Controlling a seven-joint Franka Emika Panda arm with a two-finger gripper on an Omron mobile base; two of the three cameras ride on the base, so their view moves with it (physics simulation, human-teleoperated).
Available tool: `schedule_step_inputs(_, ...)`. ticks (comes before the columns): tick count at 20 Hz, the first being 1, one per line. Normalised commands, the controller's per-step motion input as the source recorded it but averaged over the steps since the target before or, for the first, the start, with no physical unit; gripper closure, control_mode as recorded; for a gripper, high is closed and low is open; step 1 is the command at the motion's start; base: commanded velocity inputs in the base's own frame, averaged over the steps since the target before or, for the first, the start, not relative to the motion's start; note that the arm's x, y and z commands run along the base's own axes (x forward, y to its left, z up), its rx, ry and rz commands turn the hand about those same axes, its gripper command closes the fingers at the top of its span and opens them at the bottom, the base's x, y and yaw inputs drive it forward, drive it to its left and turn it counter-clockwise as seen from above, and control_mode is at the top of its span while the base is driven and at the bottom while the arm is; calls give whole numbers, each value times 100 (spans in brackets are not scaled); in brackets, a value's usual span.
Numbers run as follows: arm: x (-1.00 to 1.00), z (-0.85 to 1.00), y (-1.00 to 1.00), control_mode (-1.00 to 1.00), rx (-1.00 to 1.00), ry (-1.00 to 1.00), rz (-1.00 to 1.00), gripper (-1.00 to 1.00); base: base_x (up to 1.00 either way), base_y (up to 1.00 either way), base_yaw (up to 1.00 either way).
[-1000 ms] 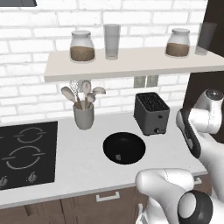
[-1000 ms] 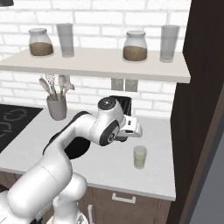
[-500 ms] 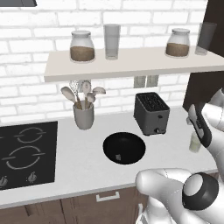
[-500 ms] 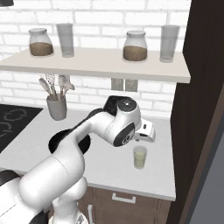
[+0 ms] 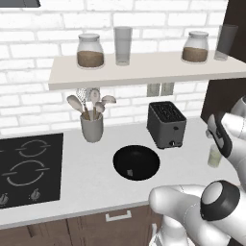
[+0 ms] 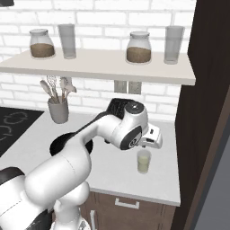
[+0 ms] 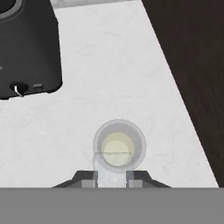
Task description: Grab a lemon wedge from the fridge and one ice cube from the ice bowl, and put them in the glass of lemonade.
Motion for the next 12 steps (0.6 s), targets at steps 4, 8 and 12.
schedule_step_inputs(4,0,-9,-2,-100,0,0,0,100,0,0,0)
schedule_step_inputs(8,0,-1,-1,-100,0,0,0,100,0,0,0)
schedule_step_inputs(12,0,0,0,-100,0,0,0,100,0,0,0)
